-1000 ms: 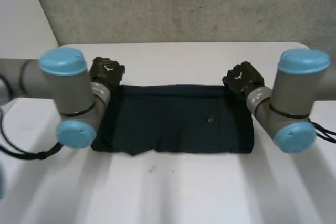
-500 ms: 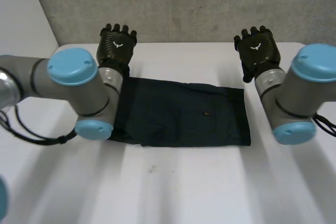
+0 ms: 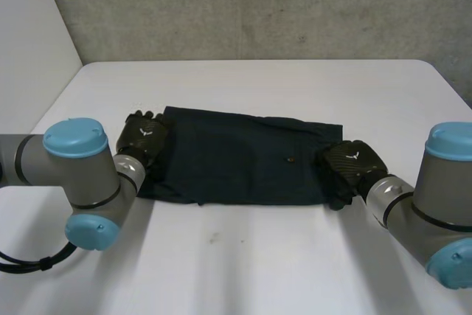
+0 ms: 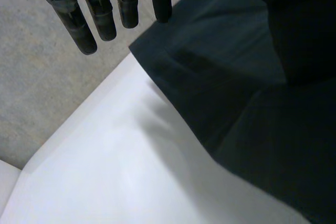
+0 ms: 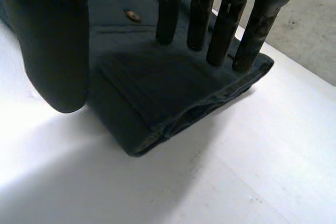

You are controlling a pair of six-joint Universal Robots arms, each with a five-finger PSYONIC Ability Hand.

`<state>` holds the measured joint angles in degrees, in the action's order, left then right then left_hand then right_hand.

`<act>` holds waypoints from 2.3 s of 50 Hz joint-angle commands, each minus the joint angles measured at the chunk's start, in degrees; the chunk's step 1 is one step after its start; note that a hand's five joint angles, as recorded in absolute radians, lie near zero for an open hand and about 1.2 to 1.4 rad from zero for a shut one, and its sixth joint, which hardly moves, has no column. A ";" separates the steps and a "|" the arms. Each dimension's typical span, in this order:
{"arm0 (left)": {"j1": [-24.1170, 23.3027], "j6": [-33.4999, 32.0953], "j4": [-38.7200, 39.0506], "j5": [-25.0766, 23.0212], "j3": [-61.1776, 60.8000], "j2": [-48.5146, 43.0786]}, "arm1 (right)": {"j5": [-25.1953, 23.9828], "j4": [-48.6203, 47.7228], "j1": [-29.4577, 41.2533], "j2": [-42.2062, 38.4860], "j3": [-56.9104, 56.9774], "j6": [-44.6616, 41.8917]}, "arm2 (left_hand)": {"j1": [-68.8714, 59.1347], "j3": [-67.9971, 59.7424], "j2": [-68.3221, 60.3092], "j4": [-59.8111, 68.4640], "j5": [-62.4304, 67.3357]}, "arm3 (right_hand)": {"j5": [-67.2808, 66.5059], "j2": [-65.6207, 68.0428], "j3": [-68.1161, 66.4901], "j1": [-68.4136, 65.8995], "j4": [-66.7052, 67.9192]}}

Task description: Fold the shorts.

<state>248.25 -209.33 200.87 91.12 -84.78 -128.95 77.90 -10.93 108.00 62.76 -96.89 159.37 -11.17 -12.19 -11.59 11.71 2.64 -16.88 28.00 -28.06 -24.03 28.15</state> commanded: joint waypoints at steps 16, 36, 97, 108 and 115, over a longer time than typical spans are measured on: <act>-0.92 2.43 -1.53 -0.59 -8.12 18.99 | 3.67 -2.96 -3.58 0.96 0.56 -4.86 | 0.11 1.13 0.54 -0.65 -1.58 | -53.12 52.00 -51.94 -55.97 51.85; -0.83 13.07 -10.41 -3.67 -13.75 32.01 | 4.63 11.72 -0.20 4.84 12.93 -40.36 | 0.28 1.30 0.70 -0.82 -1.75 | -53.12 52.00 -51.94 -55.97 51.85; -13.76 20.28 -26.40 7.85 14.38 -5.34 | 1.11 15.77 11.36 -18.11 29.21 8.15 | -1.74 -0.72 -1.32 1.20 0.27 | 16.88 -18.00 18.06 14.03 -18.15; -16.21 20.37 -26.93 5.47 11.74 10.89 | 2.70 15.24 11.62 -4.93 29.13 6.03 | -2.08 -1.06 -1.65 1.54 0.61 | 16.88 -18.00 18.06 14.03 -18.15; -14.38 20.45 -27.02 5.30 12.79 28.04 | 12.44 13.48 9.96 9.74 30.35 10.87 | -0.73 0.29 -0.31 0.19 -0.74 | 16.88 -18.00 18.06 14.03 -18.15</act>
<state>232.39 -189.00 173.71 96.53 -72.82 -114.15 82.44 3.81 119.39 60.12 -67.61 166.39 -11.37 -12.19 -11.59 11.71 2.63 -3.20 11.86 -10.31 -9.62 13.50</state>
